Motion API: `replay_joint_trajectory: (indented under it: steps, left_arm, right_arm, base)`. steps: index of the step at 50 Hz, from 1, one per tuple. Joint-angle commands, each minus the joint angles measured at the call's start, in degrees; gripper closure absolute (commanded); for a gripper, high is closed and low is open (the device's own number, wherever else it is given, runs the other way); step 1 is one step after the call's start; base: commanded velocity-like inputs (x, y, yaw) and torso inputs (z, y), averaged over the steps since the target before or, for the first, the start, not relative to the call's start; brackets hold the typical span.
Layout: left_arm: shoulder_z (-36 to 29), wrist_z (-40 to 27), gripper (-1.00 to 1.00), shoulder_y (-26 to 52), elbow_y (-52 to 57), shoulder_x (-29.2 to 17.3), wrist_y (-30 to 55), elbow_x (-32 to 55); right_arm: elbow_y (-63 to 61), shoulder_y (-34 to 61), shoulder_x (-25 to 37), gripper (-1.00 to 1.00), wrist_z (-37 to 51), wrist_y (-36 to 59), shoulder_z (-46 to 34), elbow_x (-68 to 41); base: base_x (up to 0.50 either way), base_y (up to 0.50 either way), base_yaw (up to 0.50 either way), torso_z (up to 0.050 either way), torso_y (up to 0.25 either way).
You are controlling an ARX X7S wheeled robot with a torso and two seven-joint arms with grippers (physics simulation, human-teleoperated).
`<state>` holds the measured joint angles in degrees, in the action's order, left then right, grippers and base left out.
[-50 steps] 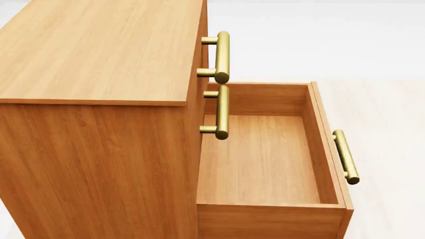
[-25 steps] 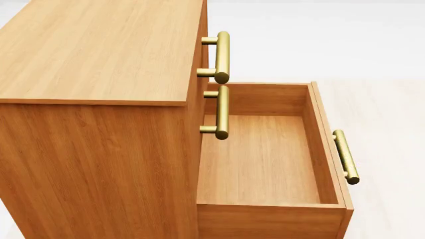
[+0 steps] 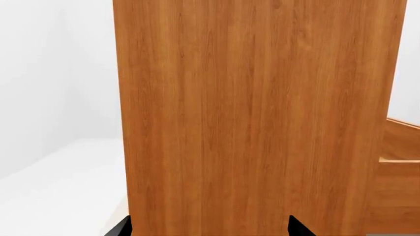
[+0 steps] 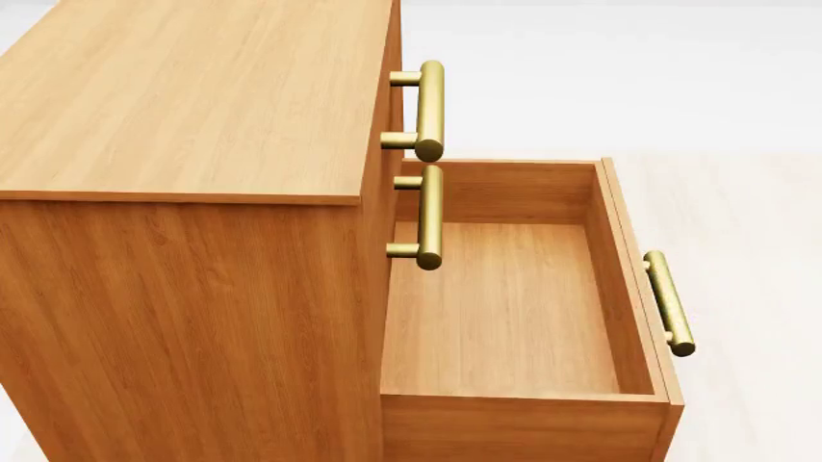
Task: Put the bowl in the bottom drawer of the cabinet and close it.
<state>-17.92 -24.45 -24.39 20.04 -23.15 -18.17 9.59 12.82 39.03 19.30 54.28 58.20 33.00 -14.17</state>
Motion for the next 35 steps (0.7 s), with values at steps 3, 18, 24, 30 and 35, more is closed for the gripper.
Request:
replay_joint_trajectory:
  steps: [3, 18, 24, 30, 35]
  left_arm:
    - [-0.2, -0.1, -1.00, 0.2, -0.4, -0.1, -0.3, -0.1]
    - [-0.3, -0.3, -1.00, 0.3, -0.4, -0.3, -0.3, 0.3]
    - [-0.4, -0.4, -1.00, 0.3, -0.4, -0.4, -0.4, 0.3]
    - [-0.4, -0.4, -1.00, 0.3, -0.5, -0.4, -0.6, 0.3]
    - [-0.5, -0.5, -1.00, 0.3, -0.3, -0.6, -0.4, 0.3]
  right_arm:
    - [2.8, 1.2, 0.1, -1.00, -1.0, 1.8, 2.2, -1.8]
    - [5.3, 1.5, 0.0, -1.00, -1.3, 1.7, 4.6, -2.9]
    - [5.4, 1.3, -0.1, -1.00, -1.2, 1.5, 5.2, -3.0]
    - [6.2, 1.3, -0.3, -1.00, 0.3, 0.7, 6.3, -2.4]
    - [7.4, 1.3, -0.1, -1.00, 0.4, 0.0, 5.9, -1.8]
  base:
    - [0.00, 0.00, 0.00, 0.000, 0.000]
    - [0.00, 0.00, 0.00, 0.000, 0.000]
    - [0.00, 0.00, 0.00, 0.000, 0.000]
    - [0.00, 0.00, 0.00, 0.000, 0.000]
    - [0.00, 0.00, 0.00, 0.000, 0.000]
